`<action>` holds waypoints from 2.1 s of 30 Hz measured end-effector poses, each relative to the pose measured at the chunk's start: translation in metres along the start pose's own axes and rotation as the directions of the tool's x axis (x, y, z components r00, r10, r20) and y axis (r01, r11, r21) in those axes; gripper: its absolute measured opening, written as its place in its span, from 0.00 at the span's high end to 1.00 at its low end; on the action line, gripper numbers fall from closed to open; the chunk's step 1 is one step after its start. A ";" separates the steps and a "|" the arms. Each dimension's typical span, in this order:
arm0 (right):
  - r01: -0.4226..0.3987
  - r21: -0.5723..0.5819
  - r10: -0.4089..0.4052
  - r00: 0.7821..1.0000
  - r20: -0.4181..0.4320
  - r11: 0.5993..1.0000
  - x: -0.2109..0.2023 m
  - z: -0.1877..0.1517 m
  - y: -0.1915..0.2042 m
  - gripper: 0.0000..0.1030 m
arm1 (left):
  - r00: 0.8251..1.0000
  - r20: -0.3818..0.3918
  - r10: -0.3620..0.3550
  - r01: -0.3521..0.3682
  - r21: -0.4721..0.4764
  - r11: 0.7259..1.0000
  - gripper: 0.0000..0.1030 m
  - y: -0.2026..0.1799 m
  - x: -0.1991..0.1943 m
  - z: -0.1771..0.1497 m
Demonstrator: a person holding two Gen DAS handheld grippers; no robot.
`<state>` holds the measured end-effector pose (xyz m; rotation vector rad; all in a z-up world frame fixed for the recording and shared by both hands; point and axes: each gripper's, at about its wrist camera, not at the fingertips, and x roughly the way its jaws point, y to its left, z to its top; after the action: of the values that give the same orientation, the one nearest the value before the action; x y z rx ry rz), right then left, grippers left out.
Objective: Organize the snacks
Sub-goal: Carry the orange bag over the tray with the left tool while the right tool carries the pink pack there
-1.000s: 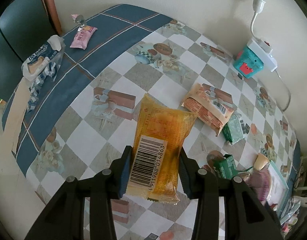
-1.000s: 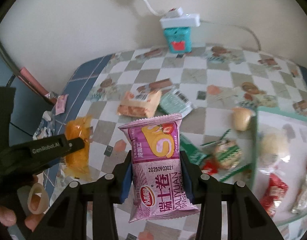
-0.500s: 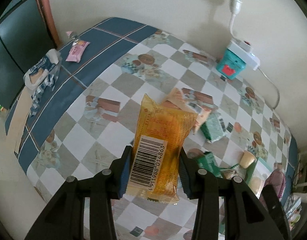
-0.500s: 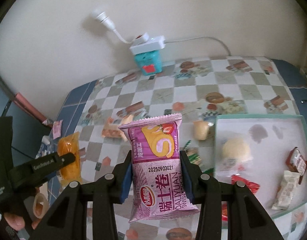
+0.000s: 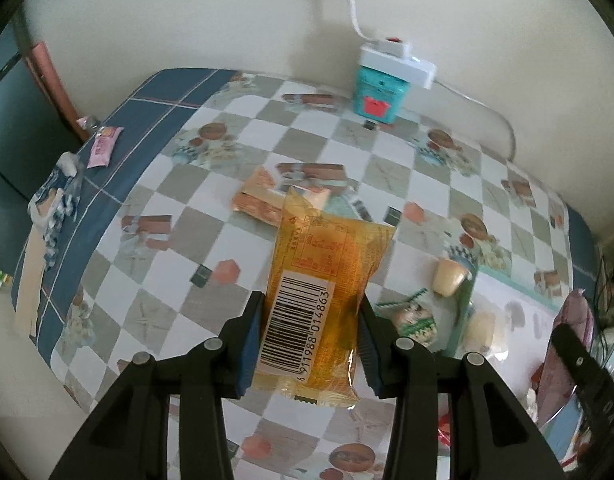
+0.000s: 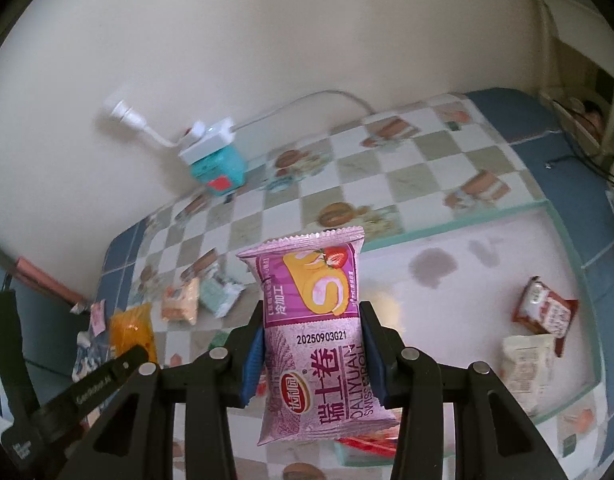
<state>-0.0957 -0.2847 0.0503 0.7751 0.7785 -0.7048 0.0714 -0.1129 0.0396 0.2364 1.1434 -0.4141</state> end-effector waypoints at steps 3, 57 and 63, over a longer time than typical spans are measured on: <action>0.029 0.029 -0.029 1.000 0.003 0.999 -0.003 0.005 -0.021 0.56 | 1.000 -0.006 -0.005 0.005 0.024 1.000 0.57 -0.013 0.001 -0.005; 0.194 0.212 -0.182 0.980 -0.076 0.958 0.026 0.031 -0.156 0.54 | 0.980 -0.140 -0.143 0.189 0.410 0.892 0.56 -0.228 0.043 -0.074; 0.199 0.206 -0.184 0.979 -0.088 0.958 0.028 0.031 -0.157 0.53 | 0.979 -0.140 -0.147 0.193 0.427 0.883 0.56 -0.230 0.042 -0.076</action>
<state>-0.1930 -0.3990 -0.0107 0.9306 0.8562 -0.9520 -0.0772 -0.2991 -0.0229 0.5606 1.1662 -0.8277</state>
